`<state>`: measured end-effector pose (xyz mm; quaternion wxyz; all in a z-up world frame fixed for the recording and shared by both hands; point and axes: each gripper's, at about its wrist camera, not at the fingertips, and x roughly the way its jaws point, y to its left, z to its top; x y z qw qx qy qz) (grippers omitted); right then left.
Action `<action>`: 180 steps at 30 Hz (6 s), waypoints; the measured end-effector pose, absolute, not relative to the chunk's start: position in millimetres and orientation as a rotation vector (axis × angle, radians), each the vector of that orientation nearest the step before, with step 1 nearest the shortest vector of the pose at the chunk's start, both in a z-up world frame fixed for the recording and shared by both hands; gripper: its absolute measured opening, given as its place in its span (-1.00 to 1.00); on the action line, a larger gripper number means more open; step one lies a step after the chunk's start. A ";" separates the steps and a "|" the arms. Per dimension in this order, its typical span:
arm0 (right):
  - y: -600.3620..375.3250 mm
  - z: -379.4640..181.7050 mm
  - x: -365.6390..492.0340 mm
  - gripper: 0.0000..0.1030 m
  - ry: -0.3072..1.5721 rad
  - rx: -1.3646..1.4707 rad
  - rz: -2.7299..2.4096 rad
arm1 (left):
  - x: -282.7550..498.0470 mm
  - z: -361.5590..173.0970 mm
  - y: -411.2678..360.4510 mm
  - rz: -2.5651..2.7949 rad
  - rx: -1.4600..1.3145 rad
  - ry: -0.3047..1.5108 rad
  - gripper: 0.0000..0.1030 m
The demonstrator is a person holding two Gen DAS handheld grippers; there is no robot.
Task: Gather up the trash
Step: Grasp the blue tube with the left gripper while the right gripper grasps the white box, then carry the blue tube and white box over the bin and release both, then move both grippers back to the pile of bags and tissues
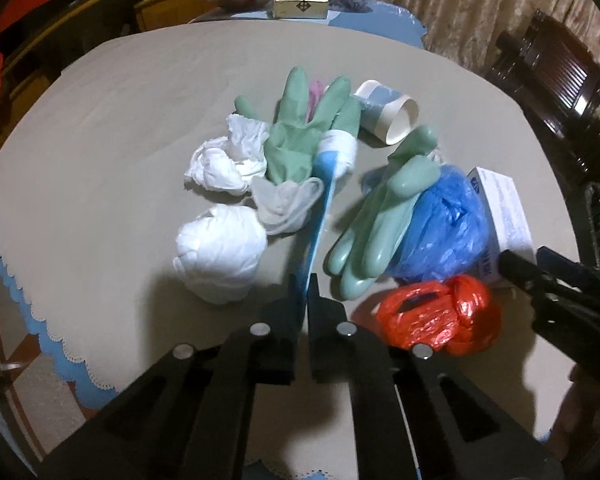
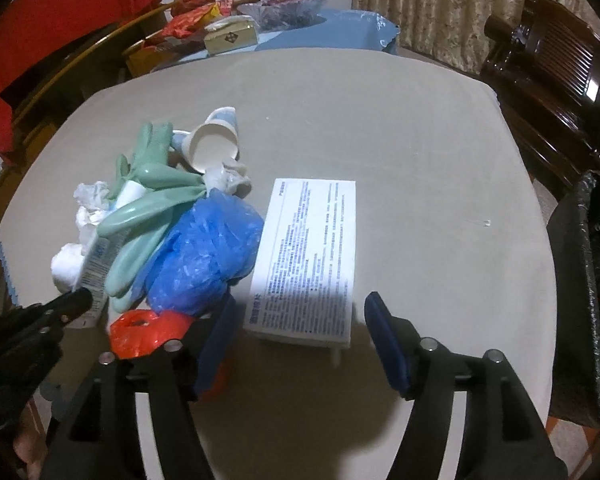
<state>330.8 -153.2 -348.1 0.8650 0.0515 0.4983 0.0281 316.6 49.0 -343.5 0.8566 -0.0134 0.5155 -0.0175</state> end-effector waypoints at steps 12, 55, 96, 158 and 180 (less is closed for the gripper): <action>-159.8 -360.0 338.5 0.09 1.076 0.124 0.053 | 317.4 -333.0 39.6 -0.049 -0.022 1.069 -0.96; -226.0 -243.3 267.7 0.07 0.887 0.181 0.017 | 260.6 -190.6 -29.2 -0.106 0.036 0.860 -0.97; -472.3 -218.0 178.9 0.07 0.834 0.235 -0.305 | 225.8 -168.7 -315.7 -0.480 0.161 0.798 -0.97; -276.6 -246.0 213.3 0.31 0.902 0.175 -0.046 | 246.5 -236.7 -66.4 -0.164 0.079 0.917 0.18; -109.8 -319.1 266.7 0.31 0.994 0.078 0.159 | 244.5 -285.7 80.3 -0.035 0.000 0.958 0.28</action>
